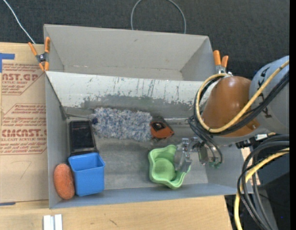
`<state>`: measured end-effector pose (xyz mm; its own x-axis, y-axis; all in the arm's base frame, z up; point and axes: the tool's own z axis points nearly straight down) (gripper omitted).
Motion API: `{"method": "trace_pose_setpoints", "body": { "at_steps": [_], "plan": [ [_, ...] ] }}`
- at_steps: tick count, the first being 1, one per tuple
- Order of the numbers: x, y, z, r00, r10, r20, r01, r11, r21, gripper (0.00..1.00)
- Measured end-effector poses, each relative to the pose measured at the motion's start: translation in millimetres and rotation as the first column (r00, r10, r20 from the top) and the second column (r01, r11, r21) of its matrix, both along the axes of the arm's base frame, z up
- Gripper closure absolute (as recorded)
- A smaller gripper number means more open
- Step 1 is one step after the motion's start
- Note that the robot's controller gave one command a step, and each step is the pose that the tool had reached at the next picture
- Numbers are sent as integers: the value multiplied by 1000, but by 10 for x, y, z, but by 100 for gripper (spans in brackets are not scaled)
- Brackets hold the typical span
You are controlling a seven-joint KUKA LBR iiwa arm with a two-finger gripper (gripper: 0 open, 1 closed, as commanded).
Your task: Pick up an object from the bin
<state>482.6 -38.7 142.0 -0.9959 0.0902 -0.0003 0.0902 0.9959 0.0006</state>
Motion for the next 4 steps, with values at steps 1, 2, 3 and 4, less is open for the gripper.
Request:
{"method": "trace_pose_setpoints", "body": {
  "at_steps": [1,2,3,4],
  "plan": [
    [0,0,0,1000,0,0,0,1000,0,100],
    [384,419,219,991,-134,4,134,991,3,100],
    [680,136,-598,996,92,3,-92,996,2,100],
    [736,340,-392,886,463,7,-463,886,0,100]
  ]
}}
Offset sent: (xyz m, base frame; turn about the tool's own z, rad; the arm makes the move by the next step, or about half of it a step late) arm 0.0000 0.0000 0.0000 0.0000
